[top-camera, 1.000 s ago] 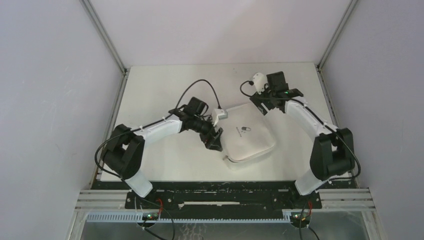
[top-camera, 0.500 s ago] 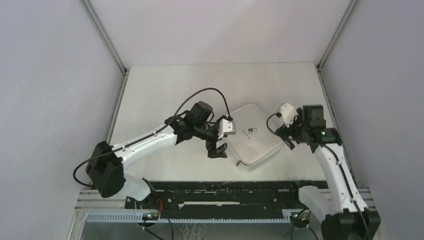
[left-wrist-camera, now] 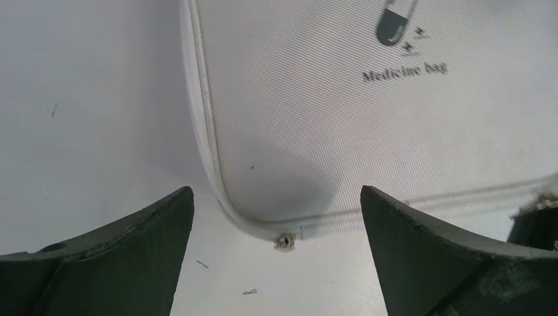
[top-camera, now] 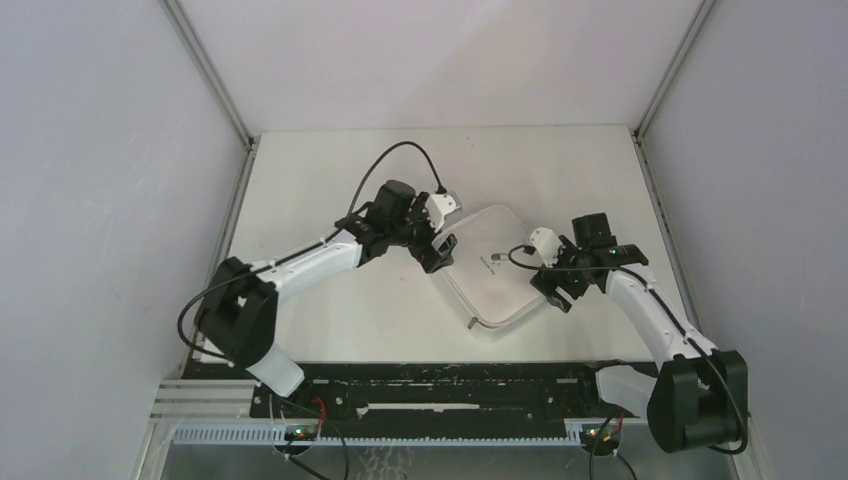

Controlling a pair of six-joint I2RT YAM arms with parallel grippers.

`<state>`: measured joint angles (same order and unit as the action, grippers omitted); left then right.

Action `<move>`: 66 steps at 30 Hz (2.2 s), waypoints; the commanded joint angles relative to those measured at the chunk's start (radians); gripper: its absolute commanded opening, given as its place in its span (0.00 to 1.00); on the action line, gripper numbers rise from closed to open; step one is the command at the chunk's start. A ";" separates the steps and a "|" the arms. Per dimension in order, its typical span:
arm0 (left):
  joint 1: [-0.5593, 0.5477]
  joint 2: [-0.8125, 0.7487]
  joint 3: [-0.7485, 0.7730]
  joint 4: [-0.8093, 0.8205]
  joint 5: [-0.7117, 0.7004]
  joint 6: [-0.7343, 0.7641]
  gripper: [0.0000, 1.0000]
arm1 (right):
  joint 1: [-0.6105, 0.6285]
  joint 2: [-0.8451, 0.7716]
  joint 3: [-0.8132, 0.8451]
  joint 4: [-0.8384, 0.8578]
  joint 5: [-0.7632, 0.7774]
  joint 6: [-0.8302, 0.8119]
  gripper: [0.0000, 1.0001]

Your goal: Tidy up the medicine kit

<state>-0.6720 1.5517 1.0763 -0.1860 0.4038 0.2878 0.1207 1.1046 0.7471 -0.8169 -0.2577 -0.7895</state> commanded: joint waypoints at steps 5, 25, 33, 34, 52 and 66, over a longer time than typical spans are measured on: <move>0.135 0.120 0.088 0.082 -0.044 -0.224 0.94 | 0.143 0.212 0.160 0.278 -0.009 0.121 0.75; 0.156 -0.209 -0.250 -0.050 0.086 0.052 0.85 | 0.302 0.524 0.482 0.333 0.129 0.146 0.77; 0.056 -0.300 -0.265 -0.086 0.025 0.176 0.90 | 0.210 0.355 0.417 0.239 0.120 0.207 0.80; 0.051 -0.321 -0.269 -0.065 0.005 0.182 0.91 | 0.198 0.310 0.389 0.236 0.110 0.219 0.80; -0.206 -0.211 -0.218 -0.090 -0.271 0.658 0.85 | 0.120 0.020 0.159 0.191 -0.103 0.316 0.80; -0.215 -0.143 -0.305 0.127 -0.363 0.533 0.34 | 0.108 0.014 0.149 0.200 -0.124 0.314 0.78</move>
<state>-0.8818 1.4078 0.8024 -0.1780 0.0734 0.8871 0.2306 1.1446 0.8944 -0.6468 -0.3557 -0.4896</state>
